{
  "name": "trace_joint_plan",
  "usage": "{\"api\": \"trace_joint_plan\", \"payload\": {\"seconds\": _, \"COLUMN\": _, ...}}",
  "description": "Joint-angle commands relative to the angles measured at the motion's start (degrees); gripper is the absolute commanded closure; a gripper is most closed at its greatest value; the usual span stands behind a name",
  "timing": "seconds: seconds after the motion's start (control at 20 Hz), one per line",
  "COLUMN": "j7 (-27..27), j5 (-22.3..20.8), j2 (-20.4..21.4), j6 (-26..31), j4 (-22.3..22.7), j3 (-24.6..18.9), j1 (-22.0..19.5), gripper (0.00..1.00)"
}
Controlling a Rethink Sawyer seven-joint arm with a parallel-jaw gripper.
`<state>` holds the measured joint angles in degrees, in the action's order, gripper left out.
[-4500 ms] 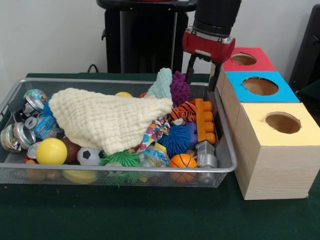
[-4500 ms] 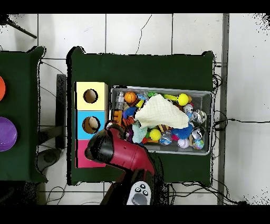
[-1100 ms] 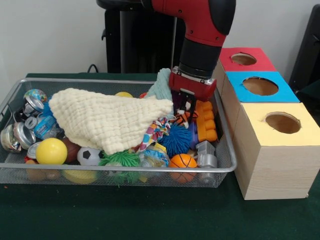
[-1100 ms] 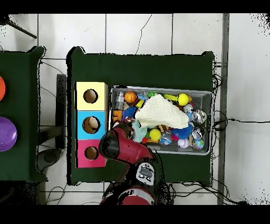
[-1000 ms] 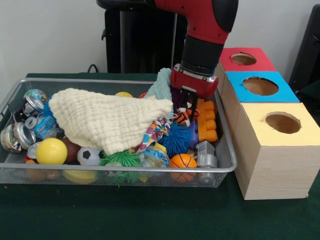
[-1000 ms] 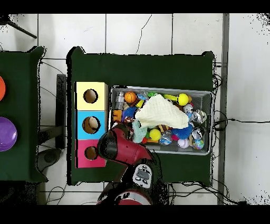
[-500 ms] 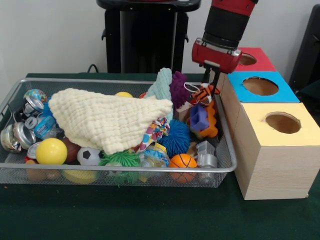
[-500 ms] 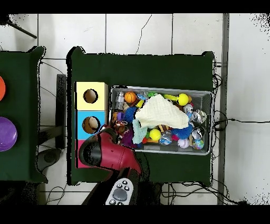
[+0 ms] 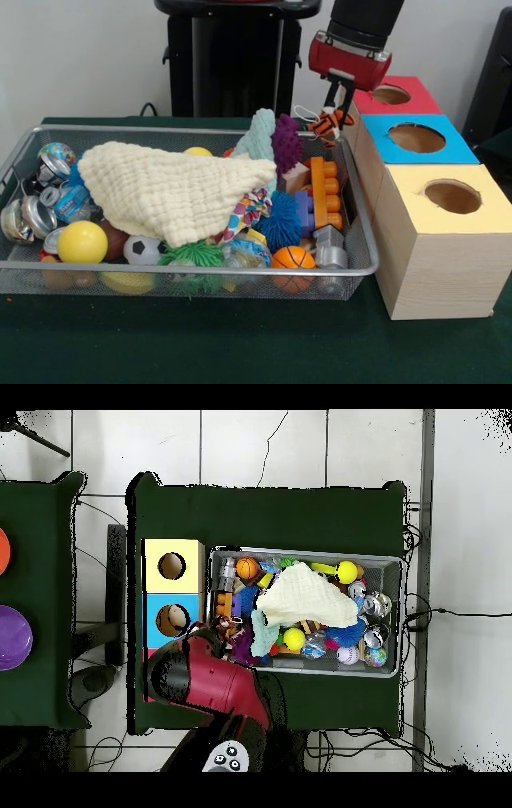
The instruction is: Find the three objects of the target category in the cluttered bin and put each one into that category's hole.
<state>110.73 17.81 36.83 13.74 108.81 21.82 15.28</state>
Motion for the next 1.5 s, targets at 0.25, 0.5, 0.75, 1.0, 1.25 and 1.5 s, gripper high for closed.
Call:
{"api": "trace_joint_plan", "payload": {"seconds": 0.25, "j7": 6.6, "j5": -2.2, "j2": 3.7, "j6": 12.4, "j4": -2.3, "j3": 0.3, "j1": 0.3, "gripper": 1.0}}
{"api": "trace_joint_plan", "payload": {"seconds": 0.5, "j7": 8.1, "j5": -0.3, "j2": 7.9, "j6": 14.4, "j4": 3.8, "j3": -3.3, "j1": 0.1, "gripper": 1.0}}
{"api": "trace_joint_plan", "payload": {"seconds": 0.75, "j7": 10.0, "j5": 1.2, "j2": 11.7, "j6": 15.6, "j4": 8.1, "j3": -3.8, "j1": 1.2, "gripper": 1.0}}
{"api": "trace_joint_plan", "payload": {"seconds": 1.0, "j7": 9.9, "j5": 0.1, "j2": 12.4, "j6": 15.5, "j4": 9.6, "j3": -3.0, "j1": 2.3, "gripper": 1.0}}
{"api": "trace_joint_plan", "payload": {"seconds": 1.25, "j7": 11.6, "j5": 0.0, "j2": 13.9, "j6": 14.9, "j4": 12.2, "j3": -2.3, "j1": 5.5, "gripper": 1.0}}
{"api": "trace_joint_plan", "payload": {"seconds": 1.5, "j7": 13.6, "j5": 2.1, "j2": 14.8, "j6": 11.2, "j4": 16.7, "j3": -3.7, "j1": 7.2, "gripper": 1.0}}
